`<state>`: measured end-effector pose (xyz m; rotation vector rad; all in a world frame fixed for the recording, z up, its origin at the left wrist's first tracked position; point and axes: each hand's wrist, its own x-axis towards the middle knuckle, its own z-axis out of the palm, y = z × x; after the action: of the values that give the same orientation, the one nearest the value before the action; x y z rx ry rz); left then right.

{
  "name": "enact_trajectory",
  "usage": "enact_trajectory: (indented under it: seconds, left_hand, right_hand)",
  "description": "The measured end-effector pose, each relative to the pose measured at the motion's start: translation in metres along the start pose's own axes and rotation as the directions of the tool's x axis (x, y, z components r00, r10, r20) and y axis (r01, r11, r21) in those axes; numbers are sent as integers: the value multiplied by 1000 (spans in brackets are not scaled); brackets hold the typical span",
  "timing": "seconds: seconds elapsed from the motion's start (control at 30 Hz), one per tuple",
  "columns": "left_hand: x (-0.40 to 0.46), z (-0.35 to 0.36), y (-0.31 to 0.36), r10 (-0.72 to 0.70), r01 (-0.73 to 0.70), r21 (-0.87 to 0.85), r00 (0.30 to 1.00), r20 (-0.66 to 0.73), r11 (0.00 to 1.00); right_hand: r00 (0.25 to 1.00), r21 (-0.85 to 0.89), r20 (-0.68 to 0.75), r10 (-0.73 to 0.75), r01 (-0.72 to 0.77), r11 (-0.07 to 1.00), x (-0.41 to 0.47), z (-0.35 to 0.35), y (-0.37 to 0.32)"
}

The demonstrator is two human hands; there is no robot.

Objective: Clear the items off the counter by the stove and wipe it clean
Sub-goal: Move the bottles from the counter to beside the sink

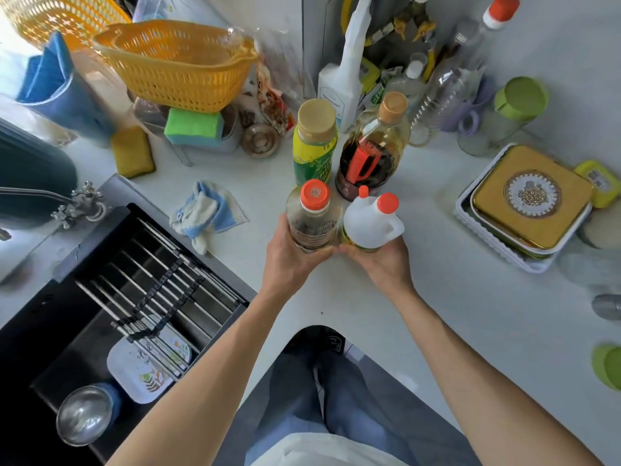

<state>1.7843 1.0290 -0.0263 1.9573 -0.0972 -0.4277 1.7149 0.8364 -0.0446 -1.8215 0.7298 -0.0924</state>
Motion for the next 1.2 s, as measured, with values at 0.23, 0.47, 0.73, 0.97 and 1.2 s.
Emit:
enact_trajectory:
  seconds: [0.23, 0.47, 0.73, 0.97, 1.2]
  left_hand:
    - [-18, -22, 1, -88, 81, 100, 994, 60, 992]
    - [-108, -69, -17, -276, 233, 239, 947, 163, 943]
    - [-201, -101, -65, -472, 391, 345, 860, 192, 853]
    - [-248, -121, -87, -557, 553, 193, 830, -40, 810]
    - [-345, -96, -102, -697, 701, -75, 682, -220, 710]
  right_hand:
    - [997, -91, 19, 76, -74, 993, -27, -6, -12]
    - [957, -233, 118, 265, -233, 944, -111, -27, -1]
    - [823, -516, 368, 433, -206, 831, -206, -49, 25]
    - [774, -660, 465, 430, -21, 751, -210, -54, 17]
    - [596, -675, 708, 378, 414, 611, -169, -23, 2]
